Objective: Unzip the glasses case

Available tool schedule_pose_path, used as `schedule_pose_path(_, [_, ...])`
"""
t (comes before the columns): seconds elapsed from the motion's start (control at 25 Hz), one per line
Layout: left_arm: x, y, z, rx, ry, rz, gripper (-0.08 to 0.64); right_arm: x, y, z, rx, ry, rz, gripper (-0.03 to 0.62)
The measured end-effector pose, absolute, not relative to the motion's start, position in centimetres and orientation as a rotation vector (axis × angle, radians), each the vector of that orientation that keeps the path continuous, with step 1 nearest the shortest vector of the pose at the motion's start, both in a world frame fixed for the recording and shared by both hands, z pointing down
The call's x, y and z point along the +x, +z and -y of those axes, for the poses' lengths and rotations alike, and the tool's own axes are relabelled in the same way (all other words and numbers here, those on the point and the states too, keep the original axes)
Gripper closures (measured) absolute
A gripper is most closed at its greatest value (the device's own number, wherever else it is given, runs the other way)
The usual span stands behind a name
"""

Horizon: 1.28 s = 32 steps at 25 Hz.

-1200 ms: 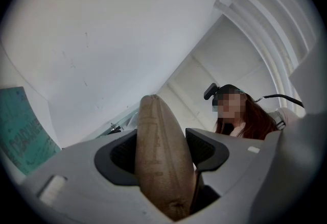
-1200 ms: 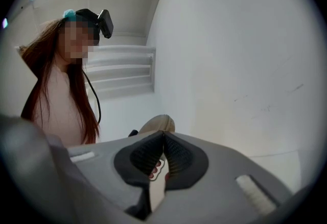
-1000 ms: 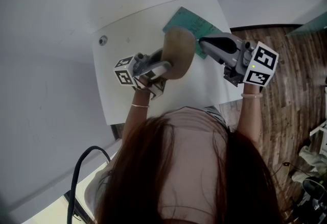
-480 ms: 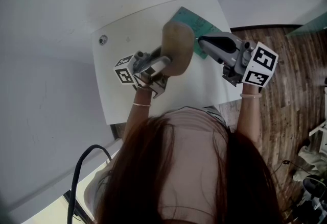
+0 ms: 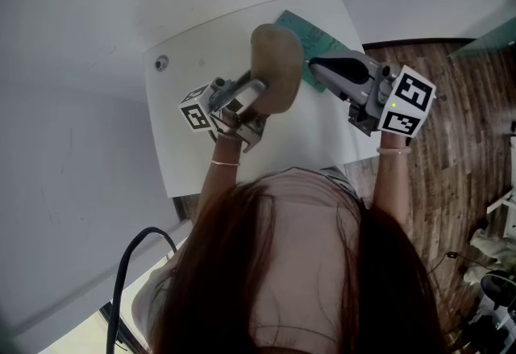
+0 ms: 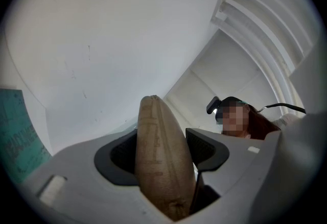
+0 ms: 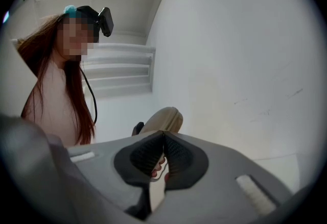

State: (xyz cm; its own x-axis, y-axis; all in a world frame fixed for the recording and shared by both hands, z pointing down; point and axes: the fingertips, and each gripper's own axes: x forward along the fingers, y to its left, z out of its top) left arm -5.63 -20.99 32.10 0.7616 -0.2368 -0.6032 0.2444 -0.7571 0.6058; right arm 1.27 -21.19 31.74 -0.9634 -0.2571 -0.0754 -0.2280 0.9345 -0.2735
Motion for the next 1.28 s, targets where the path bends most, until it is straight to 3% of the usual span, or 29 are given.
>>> schedule_pose_path(1.28, [-6.8,32.3,23.0,2.112,-1.029,0.095,0.268,-0.3,34.5,20.8,-0.440,-0.435,-3.083,0.588])
